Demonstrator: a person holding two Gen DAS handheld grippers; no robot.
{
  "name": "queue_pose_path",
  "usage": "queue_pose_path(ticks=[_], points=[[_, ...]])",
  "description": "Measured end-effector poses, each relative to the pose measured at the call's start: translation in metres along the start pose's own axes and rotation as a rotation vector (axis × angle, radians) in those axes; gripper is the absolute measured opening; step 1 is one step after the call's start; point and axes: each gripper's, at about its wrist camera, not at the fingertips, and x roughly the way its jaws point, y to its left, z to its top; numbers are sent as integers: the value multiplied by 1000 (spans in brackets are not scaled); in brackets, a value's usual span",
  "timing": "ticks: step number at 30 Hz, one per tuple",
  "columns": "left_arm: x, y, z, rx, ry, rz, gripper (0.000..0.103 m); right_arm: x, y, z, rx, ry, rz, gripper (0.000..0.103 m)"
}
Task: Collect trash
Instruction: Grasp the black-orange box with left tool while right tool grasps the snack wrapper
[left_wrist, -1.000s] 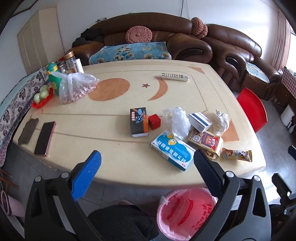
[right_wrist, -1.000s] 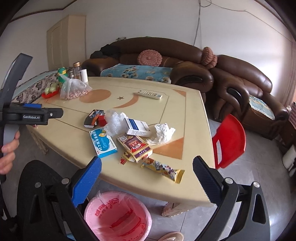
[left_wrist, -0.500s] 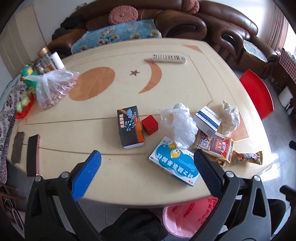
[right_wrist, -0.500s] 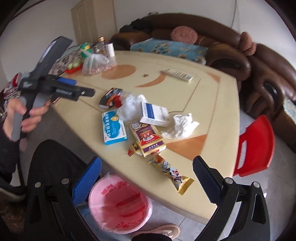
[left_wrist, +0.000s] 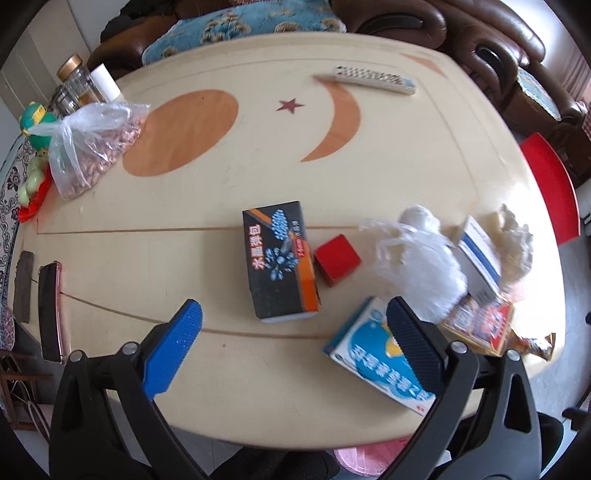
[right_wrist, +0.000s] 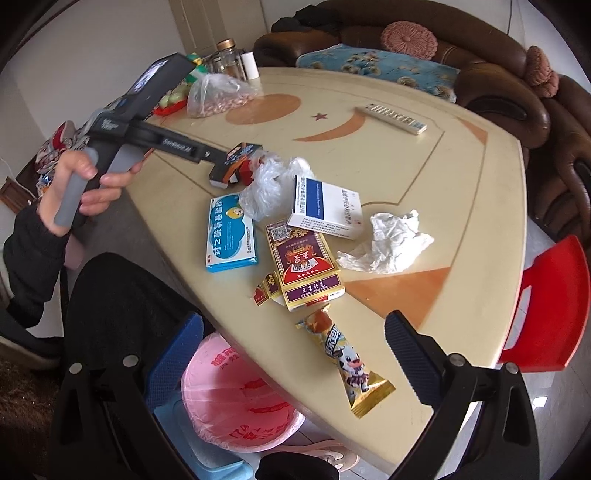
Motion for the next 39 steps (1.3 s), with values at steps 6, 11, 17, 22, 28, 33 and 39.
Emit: queue_pose_path(ticks=[6,11,17,22,28,33,39], points=[[20,21,17,-64,35,-18,98,16,-14,1,21,23,7,97],[36,26,32,-89,61,-28,98,28,-18,0,15,42,21,97],[56,28,42,-111,105,-25,98,42,-15,0,-40,94,53,97],[69,30,48,-129,122,2,98,50,-16,-1,-91,132,58,96],[82,35,57,-146,154,7,98,63,-23,-5,-120,181,41,90],[97,37,61,-160,180,4,98,76,-26,-12,-145,227,30,86],[112,37,64,-168,207,12,98,88,-30,-16,-161,253,3,81]])
